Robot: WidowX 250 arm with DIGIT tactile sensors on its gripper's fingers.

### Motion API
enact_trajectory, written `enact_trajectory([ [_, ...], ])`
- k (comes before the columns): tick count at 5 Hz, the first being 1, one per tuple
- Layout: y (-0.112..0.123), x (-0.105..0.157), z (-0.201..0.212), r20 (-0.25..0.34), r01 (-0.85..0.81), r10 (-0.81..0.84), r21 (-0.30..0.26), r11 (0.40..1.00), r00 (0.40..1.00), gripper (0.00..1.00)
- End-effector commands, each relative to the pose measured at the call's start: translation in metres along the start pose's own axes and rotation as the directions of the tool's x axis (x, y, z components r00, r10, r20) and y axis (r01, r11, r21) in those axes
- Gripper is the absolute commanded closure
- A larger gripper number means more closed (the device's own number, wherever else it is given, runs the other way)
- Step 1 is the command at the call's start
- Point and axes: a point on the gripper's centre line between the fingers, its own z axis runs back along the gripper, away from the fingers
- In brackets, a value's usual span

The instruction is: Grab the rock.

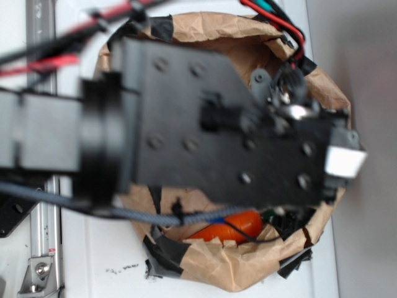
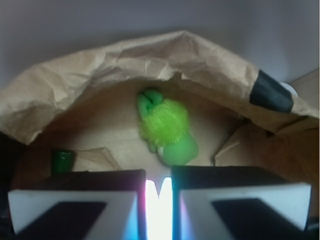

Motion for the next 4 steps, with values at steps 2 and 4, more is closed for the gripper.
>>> enact_trajectory([
  [2, 0.052, -0.046, -0.006, -0.113, -0.332, 0.330, -0.002, 0.943, 0.937, 0.00],
  [4, 0.048, -0.047, -0.022, -0.184, -0.342, 0.334, -0.017, 0.939, 0.925, 0.00],
])
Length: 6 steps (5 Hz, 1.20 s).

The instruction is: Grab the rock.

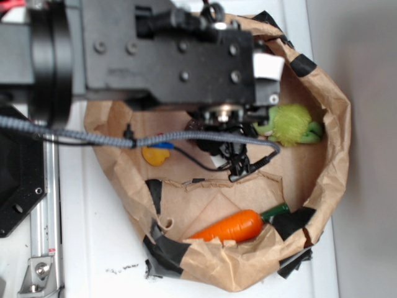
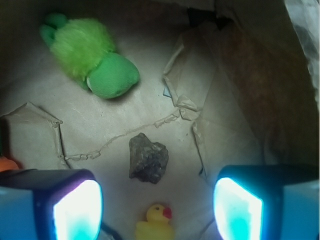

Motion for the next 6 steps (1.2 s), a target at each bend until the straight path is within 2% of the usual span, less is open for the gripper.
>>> enact_trajectory([
  [1, 0.002, 0.007, -0.007, 0.011, -0.022, 0.022, -0.015, 1.000, 1.000, 0.00],
  [2, -0.006, 0.012, -0.013, 0.019, -0.025, 0.026, -0.072, 0.997, 0.999, 0.00],
  [3, -0.007, 0.018, -0.025, 0.049, -0.048, 0.051, -0.069, 0.996, 0.997, 0.00],
  [4, -0.005, 0.019, -0.035, 0.047, -0.047, 0.051, -0.088, 0.995, 0.998, 0.00],
  [5, 0.002, 0.013, -0.044, 0.047, -0.049, 0.053, -0.084, 0.995, 0.997, 0.00],
  [6, 0.012, 0.004, -0.039, 0.039, -0.059, 0.067, -0.175, 0.983, 0.997, 0.00],
])
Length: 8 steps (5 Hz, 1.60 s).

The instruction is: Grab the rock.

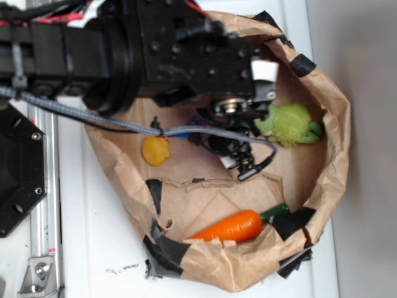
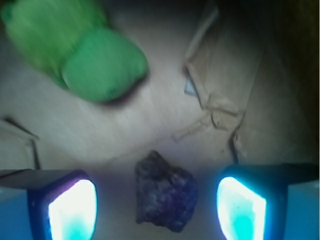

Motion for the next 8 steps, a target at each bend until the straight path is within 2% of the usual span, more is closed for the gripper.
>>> enact_trajectory([
  [1, 0.016, -0.006, 0.010, 0.041, -0.039, 0.044, -0.121, 0.992, 0.998, 0.00],
  [2, 0.010, -0.011, 0.005, 0.047, -0.018, 0.024, -0.130, 0.991, 0.999, 0.00],
  [4, 0.006, -0.013, -0.008, 0.063, 0.002, 0.004, -0.095, 0.995, 0.998, 0.00],
  [7, 0.007, -0.026, -0.031, 0.038, 0.058, -0.056, -0.061, 0.996, 0.998, 0.00],
  [8, 0.007, -0.033, -0.036, 0.054, 0.064, -0.062, -0.030, 0.997, 0.997, 1.00],
])
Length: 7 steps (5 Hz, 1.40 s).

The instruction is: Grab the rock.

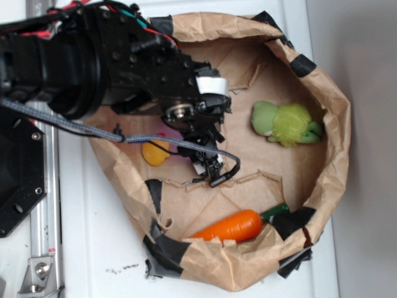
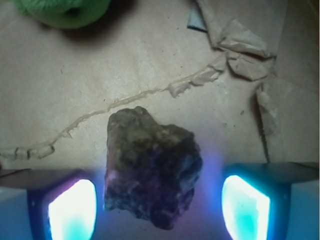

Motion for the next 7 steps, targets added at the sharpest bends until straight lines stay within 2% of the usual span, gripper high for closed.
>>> enact_trajectory([
  [1, 0.003, -0.011, -0.006, 0.024, 0.003, -0.004, 0.044, 0.999, 1.000, 1.00],
  [3, 0.008, -0.002, -0.003, 0.012, -0.017, 0.016, 0.036, 0.999, 1.000, 1.00],
  [6, -0.014, 0.017, 0.025, -0.005, 0.001, -0.001, -0.020, 1.000, 1.000, 1.00],
  [7, -0.025, 0.019, 0.039, 0.009, 0.053, -0.054, 0.029, 0.998, 0.999, 1.00],
])
